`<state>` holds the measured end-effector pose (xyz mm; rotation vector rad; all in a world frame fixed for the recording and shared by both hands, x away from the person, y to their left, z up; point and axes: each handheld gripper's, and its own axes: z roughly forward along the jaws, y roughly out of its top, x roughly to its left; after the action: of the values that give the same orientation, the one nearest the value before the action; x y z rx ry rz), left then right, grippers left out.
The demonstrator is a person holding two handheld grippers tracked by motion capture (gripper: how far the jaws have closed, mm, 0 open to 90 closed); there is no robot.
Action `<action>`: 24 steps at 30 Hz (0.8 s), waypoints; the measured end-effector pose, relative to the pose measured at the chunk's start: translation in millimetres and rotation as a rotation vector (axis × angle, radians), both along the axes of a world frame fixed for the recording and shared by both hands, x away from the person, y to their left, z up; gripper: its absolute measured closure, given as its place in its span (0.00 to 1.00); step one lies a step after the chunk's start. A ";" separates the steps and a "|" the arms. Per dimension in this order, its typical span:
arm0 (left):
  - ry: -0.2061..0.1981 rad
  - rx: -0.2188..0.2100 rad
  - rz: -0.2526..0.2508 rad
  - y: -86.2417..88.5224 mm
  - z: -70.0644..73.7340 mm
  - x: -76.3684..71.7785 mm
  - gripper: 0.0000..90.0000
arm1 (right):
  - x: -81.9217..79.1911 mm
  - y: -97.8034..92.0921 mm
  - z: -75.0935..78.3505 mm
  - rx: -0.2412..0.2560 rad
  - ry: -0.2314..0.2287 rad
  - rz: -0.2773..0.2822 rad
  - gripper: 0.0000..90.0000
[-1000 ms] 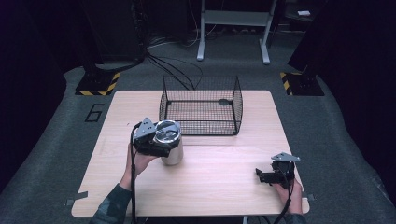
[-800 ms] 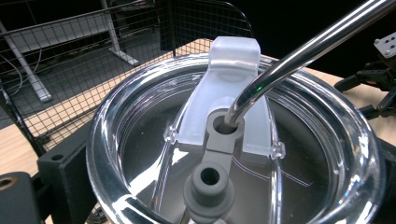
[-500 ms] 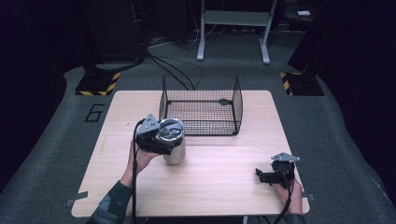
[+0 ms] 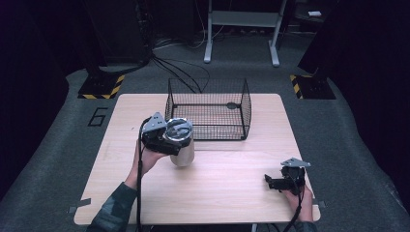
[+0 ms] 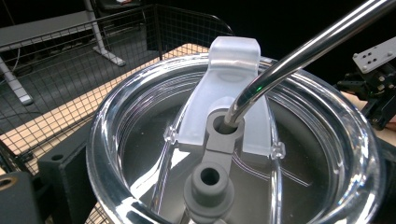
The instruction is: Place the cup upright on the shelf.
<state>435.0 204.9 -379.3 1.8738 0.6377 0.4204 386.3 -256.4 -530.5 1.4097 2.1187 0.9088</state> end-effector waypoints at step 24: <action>-0.033 -0.014 -0.045 -11.8 41.1 13.0 0.04 | -0.1 -0.1 0.1 0.002 0.000 0.002 0.00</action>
<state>448.0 193.1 -338.2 1.8607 0.5733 0.4160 386.2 -256.5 -530.4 1.4096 2.1200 0.9116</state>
